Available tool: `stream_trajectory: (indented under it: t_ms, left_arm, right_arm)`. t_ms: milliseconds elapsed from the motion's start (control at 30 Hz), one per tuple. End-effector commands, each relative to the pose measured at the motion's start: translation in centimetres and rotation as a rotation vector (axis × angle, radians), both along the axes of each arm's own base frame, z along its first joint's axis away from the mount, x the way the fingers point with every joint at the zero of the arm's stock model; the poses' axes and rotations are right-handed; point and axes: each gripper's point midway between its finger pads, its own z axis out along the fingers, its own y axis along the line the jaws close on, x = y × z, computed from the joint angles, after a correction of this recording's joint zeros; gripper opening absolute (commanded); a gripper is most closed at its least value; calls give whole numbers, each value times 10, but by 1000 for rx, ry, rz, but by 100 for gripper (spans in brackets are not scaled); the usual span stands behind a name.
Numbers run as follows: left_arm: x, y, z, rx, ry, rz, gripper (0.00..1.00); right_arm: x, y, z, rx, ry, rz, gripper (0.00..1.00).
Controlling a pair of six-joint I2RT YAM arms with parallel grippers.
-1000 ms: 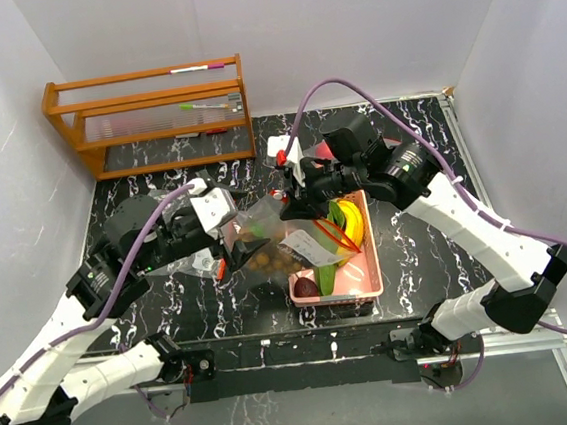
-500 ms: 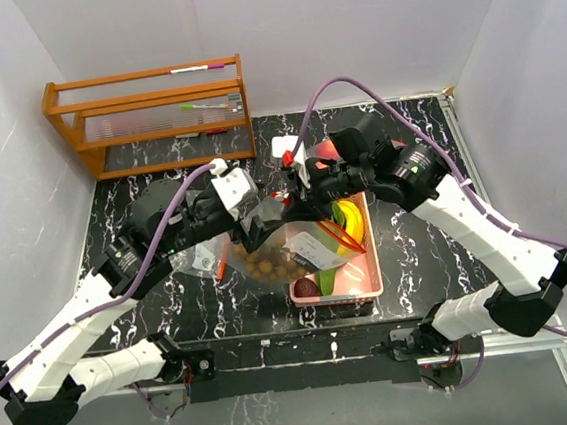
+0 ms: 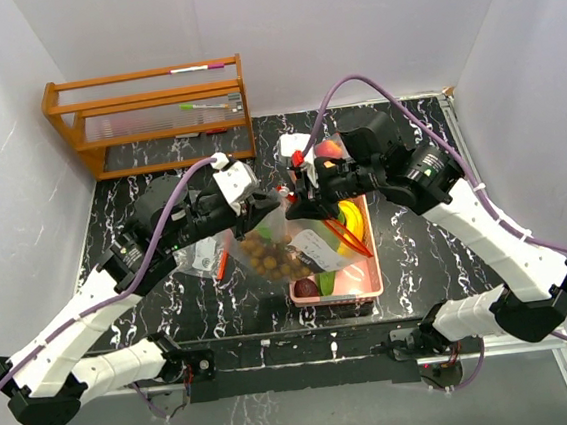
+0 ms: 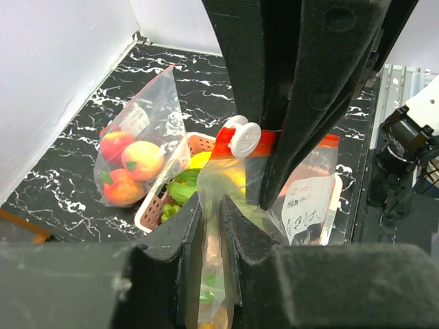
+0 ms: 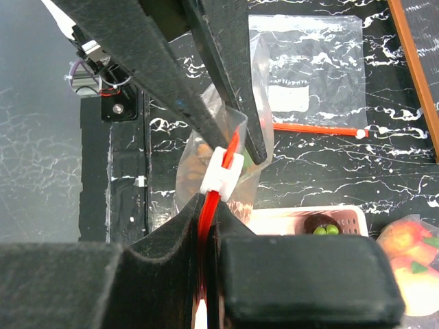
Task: Place the food in the zip-top bag and seal the zipper
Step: Zip the zipper food storage bag.
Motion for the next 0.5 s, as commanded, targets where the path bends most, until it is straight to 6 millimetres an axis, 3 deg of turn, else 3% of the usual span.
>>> stream_trajectory:
  t_ms: [0, 67, 167, 300, 367, 467]
  left_arm:
    - [4, 2, 20, -42, -24, 14, 11]
    - [3, 0, 17, -39, -15, 5, 12]
    - [-4, -5, 17, -54, -22, -52, 46]
    - [-8, -10, 22, -71, -52, -95, 68]
    - [-6, -11, 22, -65, -54, -96, 67]
    - [-5, -12, 24, -66, -65, -102, 51]
  right_arm:
    - [-6, -3, 26, 66, -67, 16, 8]
    - [-6, -3, 27, 68, -68, 17, 8]
    - [-6, -2, 25, 61, -64, 19, 8]
    - [-6, -2, 24, 54, -58, 23, 8]
    - [-6, -2, 24, 55, -60, 22, 8]
    - [-6, -3, 24, 53, -63, 21, 8]
